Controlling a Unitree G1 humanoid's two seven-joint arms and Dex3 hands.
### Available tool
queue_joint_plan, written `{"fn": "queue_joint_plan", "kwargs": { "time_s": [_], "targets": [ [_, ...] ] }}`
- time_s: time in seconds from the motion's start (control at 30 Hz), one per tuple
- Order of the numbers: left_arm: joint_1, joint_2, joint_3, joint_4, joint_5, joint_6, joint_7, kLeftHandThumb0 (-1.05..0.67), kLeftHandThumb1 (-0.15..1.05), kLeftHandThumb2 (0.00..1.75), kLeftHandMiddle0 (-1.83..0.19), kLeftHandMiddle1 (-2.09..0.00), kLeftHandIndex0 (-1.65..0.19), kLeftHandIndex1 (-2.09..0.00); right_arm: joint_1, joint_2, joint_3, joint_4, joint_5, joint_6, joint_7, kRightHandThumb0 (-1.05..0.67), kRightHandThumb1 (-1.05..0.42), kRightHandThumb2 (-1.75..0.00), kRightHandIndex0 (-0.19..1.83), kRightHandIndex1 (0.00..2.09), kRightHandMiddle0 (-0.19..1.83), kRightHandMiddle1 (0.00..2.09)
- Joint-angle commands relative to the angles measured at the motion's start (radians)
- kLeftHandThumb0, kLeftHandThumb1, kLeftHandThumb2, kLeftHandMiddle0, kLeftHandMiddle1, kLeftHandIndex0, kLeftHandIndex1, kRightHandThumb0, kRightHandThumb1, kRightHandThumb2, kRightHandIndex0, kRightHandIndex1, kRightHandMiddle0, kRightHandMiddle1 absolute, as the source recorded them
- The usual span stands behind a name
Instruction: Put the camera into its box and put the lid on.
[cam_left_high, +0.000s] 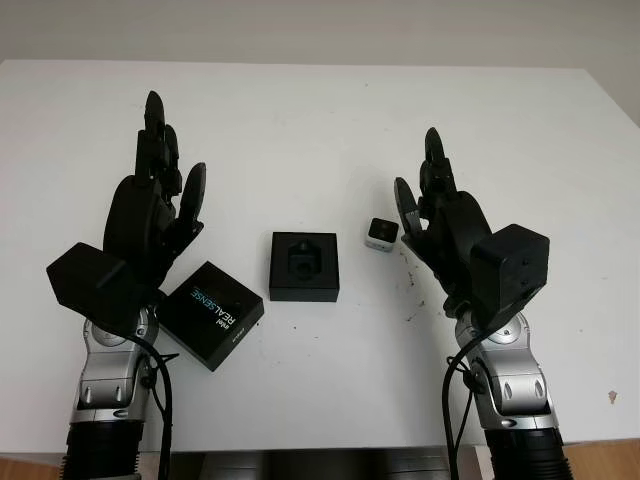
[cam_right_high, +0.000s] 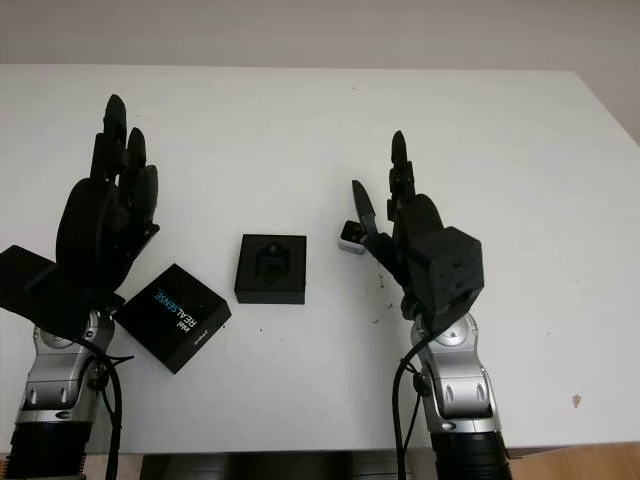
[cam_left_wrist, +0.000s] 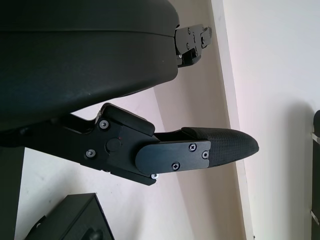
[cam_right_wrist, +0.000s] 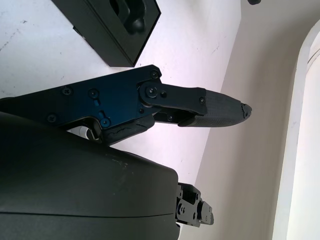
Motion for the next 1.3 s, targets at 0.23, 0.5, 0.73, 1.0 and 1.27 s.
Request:
{"fn": "queue_joint_plan", "kwargs": {
  "time_s": [0.23, 0.5, 0.73, 1.0, 1.27],
  "targets": [
    [0.0, -0.005, -0.003, 0.005, 0.006, -0.004, 0.007, -0.8, 1.05, 0.49, 0.19, -0.03, 0.18, -0.02, -0.007, -0.006, 0.0, 0.001, -0.002, 0.008, 0.002, -0.74, -1.05, -0.51, -0.19, 0.0, -0.19, 0.03],
    [0.007, -0.005, -0.001, -0.006, 0.007, -0.005, 0.006, -0.79, 1.05, 0.51, 0.19, -0.03, 0.19, -0.03, -0.032, -0.047, -0.02, 0.008, -0.011, -0.022, 0.02, -0.75, -1.05, -0.42, -0.15, 0.04, -0.14, 0.06],
    [0.005, -0.013, -0.003, -0.01, 0.001, 0.002, 0.008, -0.8, 1.05, 0.5, 0.19, -0.02, 0.19, -0.01, -0.157, -0.23, -0.071, 0.08, -0.004, -0.056, 0.163, -0.6, -0.96, -0.06, 0.08, 0.14, 0.07, 0.15],
    [0.006, -0.016, -0.005, 0.0, 0.011, -0.015, 0.009, -0.8, 1.05, 0.51, 0.19, -0.01, 0.19, -0.01, -0.36, -0.488, 0.0, 0.259, -0.184, -0.197, 0.294, -0.44, -0.79, -0.05, 0.33, 0.23, 0.15, 0.57],
    [-0.001, -0.024, -0.003, 0.017, 0.002, -0.017, 0.007, -0.79, 1.05, 0.5, 0.19, -0.01, 0.19, -0.02, -0.508, -0.646, 0.127, 0.509, -0.434, -0.56, 0.242, -0.33, -0.74, -0.05, 0.35, 0.22, 0.18, 0.6]
  ]
}}
